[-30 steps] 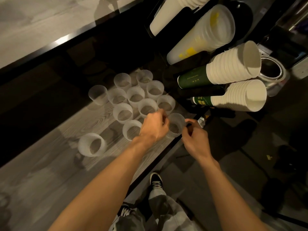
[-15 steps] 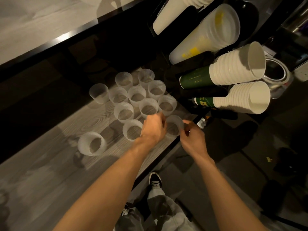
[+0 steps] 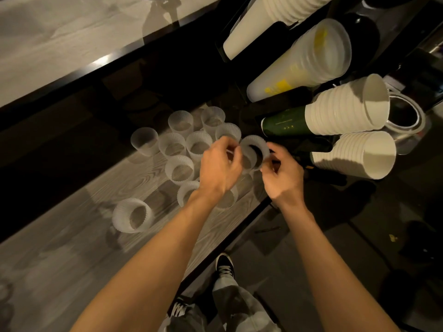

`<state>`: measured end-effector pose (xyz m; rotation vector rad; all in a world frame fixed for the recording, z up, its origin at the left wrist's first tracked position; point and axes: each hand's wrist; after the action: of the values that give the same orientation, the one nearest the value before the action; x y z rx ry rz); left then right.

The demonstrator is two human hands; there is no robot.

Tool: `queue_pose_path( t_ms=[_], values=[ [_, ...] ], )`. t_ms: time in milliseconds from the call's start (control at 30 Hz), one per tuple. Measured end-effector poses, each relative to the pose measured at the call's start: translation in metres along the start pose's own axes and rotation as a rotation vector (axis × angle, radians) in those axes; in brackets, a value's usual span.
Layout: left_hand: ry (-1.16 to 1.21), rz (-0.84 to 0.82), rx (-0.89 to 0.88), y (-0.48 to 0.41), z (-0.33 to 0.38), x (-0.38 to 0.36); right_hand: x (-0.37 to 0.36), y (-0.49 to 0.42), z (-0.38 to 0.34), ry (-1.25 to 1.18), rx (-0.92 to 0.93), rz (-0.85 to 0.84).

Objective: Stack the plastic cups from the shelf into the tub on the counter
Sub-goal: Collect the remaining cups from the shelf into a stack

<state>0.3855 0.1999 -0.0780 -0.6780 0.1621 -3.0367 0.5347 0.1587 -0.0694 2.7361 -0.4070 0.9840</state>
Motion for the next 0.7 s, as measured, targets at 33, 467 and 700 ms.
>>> queue_pose_path(
  t_ms=[33, 467, 700],
  values=[
    [0.009, 0.004, -0.003, -0.004, -0.001, 0.001, -0.002, -0.006, -0.003, 0.025, 0.005, -0.004],
    [-0.266, -0.178, 0.159, -0.01, -0.031, -0.01, -0.029, -0.022, 0.016, 0.177, -0.068, -0.182],
    [-0.398, -0.282, 0.219, -0.009, -0.033, -0.016, -0.031, -0.026, 0.02, 0.251, -0.178, -0.303]
  ],
)
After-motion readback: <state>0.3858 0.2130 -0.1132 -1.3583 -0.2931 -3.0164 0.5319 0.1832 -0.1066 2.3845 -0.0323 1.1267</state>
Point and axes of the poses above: each hand's wrist, its own y-axis away from the middle knuckle, its own x-axis out of the back of the hand, z = x × y, and after that the axes turned 8 degrees about y, right-handed
